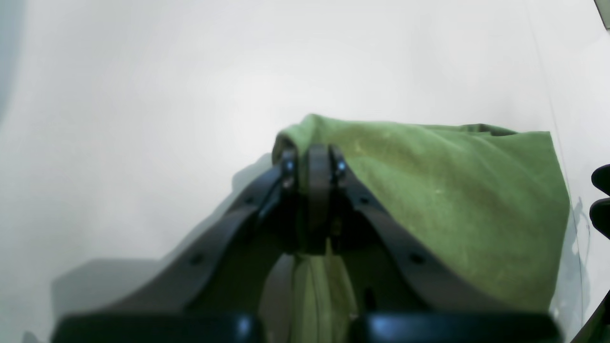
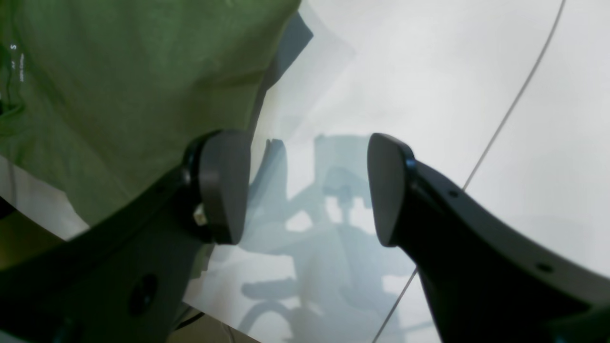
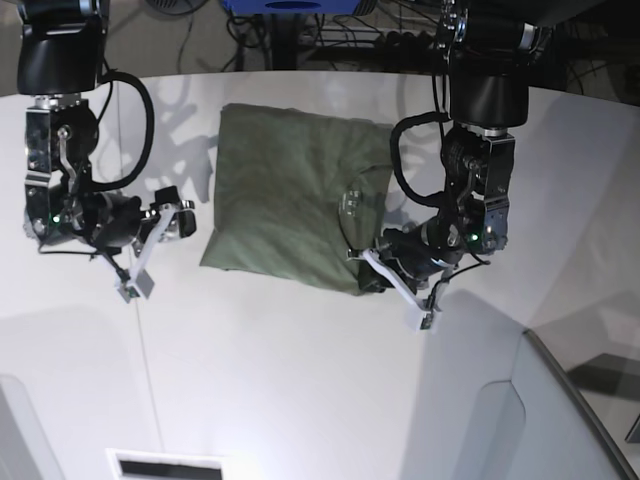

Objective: Layout the t-shirt on the table in an organized manner, then fold the t-shirt properly
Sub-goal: 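Grasp the shirt edge with the left gripper and fold it inward, then grasp the shirt corners with both grippers and lift slightly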

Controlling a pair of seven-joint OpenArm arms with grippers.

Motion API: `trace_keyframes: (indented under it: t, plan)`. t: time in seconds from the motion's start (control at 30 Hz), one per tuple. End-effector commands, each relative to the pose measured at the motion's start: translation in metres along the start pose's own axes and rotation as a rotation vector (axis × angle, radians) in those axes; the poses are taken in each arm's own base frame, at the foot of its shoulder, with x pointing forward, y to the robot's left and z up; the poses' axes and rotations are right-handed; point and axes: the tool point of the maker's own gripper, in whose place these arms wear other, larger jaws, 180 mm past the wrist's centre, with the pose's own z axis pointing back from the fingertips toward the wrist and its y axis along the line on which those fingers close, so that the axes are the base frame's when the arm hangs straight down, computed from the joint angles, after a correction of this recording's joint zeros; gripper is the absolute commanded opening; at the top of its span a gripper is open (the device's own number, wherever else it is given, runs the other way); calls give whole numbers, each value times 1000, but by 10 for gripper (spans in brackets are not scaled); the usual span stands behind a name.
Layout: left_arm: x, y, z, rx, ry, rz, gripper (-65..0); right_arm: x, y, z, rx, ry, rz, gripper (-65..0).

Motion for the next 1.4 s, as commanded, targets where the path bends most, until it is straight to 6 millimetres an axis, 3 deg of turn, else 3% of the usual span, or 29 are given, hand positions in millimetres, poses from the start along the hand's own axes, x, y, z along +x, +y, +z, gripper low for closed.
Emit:
trace_keyframes:
  t: [0.0, 0.1, 0.13, 0.3, 0.37, 0.43, 0.5, 0.57, 0.63, 0.67, 0.77, 0.87, 1.0, 1.17, 1.27, 1.37]
  plan:
    - [18, -1, -1, -9, -44, -4, -650, 18, -2, 6, -3, -50, 16, -281]
    - [7, 8, -3, 7, -14, 15, -650, 17, -2, 6, -3, -48, 16, -281]
    - [6, 10, -3, 9, -15, 20, -602, 17, -2, 6, -3, -48, 16, -281]
    - [15, 11, -2, 13, -59, 21, -176, 17, 7, 2, 12, -36, 49, -281]
    - [25, 11, -1, 12, -113, 22, -49, 15, 19, -2, 29, -19, 90, -281]
    - [30, 14, 1, 16, -146, 24, 0, 14, 23, -3, 37, -13, 103, -281]
    - [43, 22, 13, 34, -190, 17, -7, 12, 24, -4, 39, -8, 103, -281]
    - [38, 26, 31, 52, -224, 14, -46, 15, 25, -3, 43, -23, 103, -282]
    - [28, 16, 48, 49, -244, -11, -148, 19, 29, -1, 47, -62, 111, -294]
    - [20, 12, 55, 48, -243, -17, -235, 22, 31, 0, 49, -87, 114, -318]
    - [-4, -3, 65, 34, -233, -5, -650, 34, 34, 2, 55, -154, 113, -468]
    - [-16, -13, 62, 19, -215, 14, -650, 47, 40, 0, 73, -212, 99, -648]
    - [-25, -41, 53, -47, -183, -24, -650, 60, 47, -5, 94, -232, 85, -630]
    - [-37, -74, 50, -119, -155, -65, -650, 69, 71, -21, 148, -213, 92, -630]
    - [-48, -78, 44, -131, -121, -63, -650, 68, 67, -26, 148, -201, 77, -630]
    - [-63, -67, 38, -109, -81, -33, -650, 61, 58, -36, 143, -178, 46, -630]
